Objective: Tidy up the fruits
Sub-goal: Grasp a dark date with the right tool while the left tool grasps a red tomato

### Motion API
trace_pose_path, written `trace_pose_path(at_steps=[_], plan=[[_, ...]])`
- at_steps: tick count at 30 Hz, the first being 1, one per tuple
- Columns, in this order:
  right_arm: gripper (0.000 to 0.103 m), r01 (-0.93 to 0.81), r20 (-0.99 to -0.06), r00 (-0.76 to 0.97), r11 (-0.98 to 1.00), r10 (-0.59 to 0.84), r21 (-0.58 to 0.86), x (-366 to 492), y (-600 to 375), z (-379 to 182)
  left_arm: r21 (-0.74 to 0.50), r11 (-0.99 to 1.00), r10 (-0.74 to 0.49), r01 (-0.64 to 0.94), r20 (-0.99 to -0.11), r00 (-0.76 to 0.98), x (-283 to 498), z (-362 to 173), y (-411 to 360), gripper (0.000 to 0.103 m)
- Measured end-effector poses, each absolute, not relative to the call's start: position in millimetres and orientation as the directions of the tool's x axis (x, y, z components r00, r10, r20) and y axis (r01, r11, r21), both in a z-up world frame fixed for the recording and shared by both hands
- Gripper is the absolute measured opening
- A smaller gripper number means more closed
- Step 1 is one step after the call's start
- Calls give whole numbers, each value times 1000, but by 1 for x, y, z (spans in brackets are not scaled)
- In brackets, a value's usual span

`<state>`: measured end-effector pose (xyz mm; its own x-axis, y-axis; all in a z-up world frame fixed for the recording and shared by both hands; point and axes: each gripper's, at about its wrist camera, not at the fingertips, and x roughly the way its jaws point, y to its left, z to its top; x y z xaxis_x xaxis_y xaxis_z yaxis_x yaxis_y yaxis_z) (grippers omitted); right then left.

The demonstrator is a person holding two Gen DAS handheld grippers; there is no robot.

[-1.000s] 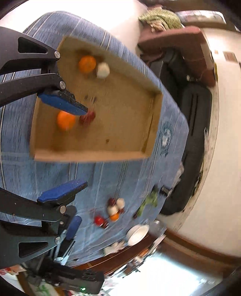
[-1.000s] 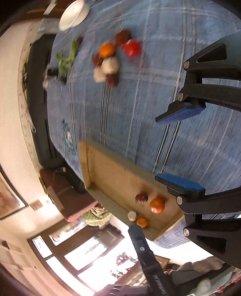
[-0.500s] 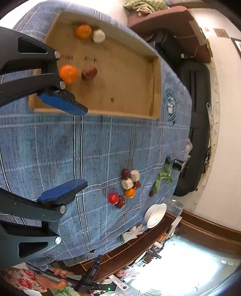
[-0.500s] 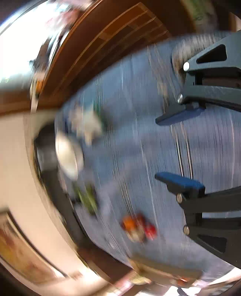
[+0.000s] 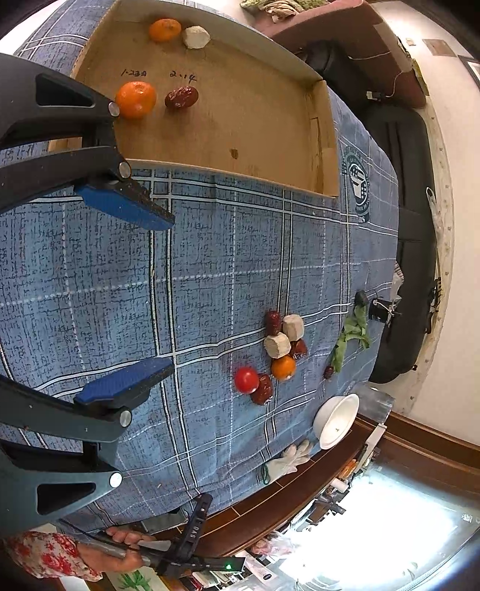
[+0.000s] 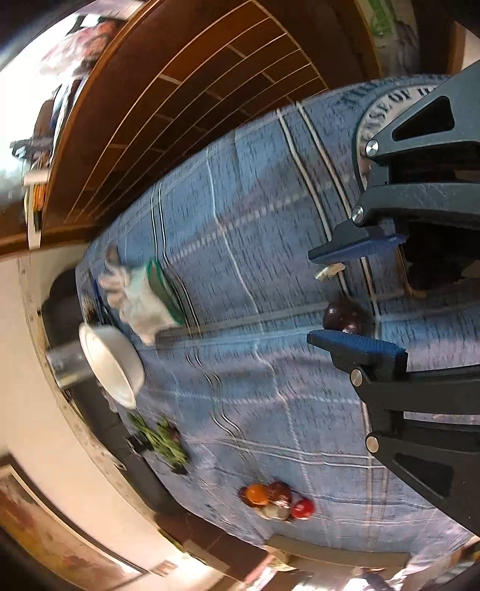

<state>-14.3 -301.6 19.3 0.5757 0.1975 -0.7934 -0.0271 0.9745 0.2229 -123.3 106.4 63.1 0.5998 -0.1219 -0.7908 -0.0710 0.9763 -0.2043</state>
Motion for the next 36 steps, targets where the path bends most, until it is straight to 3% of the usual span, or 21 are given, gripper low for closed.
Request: trace_pose_path(at_steps=[2,4,12,16,20,24,31,36], plan=[[28,-60,-797,566,974,212,217,-17,-292,15,-208,975,-125,-73,-795,594,-122,61,106,71],[25,-57,-789,586,980,186,189,-21,-286,16,-208,975,-127,-72,-799,588,-121,59,104,71],[25,-68,-703,666,958,252,279,-43,-291,55,-211,975,-128,-76,-803,583,-115,52,102,71],[25,-185,-655,653,919,379,348,-43,-252,73,-258,963,-171,-77,-807,565,-100,44,93,71],[25,-297,-674,577,887,461,353,-29,-194,59,-249,967,-175,-57,-809,561,-83,39,74,70],[25,-347,-715,537,890,448,297,-20,-149,31,-220,975,-169,-19,-800,576,-66,39,61,70],[25,-296,-745,604,947,285,122,-23,-153,20,-221,975,-185,15,-776,603,-26,34,44,57],[26,-251,-749,585,947,313,199,-14,-179,15,-202,977,-201,65,-785,586,1,23,17,52]])
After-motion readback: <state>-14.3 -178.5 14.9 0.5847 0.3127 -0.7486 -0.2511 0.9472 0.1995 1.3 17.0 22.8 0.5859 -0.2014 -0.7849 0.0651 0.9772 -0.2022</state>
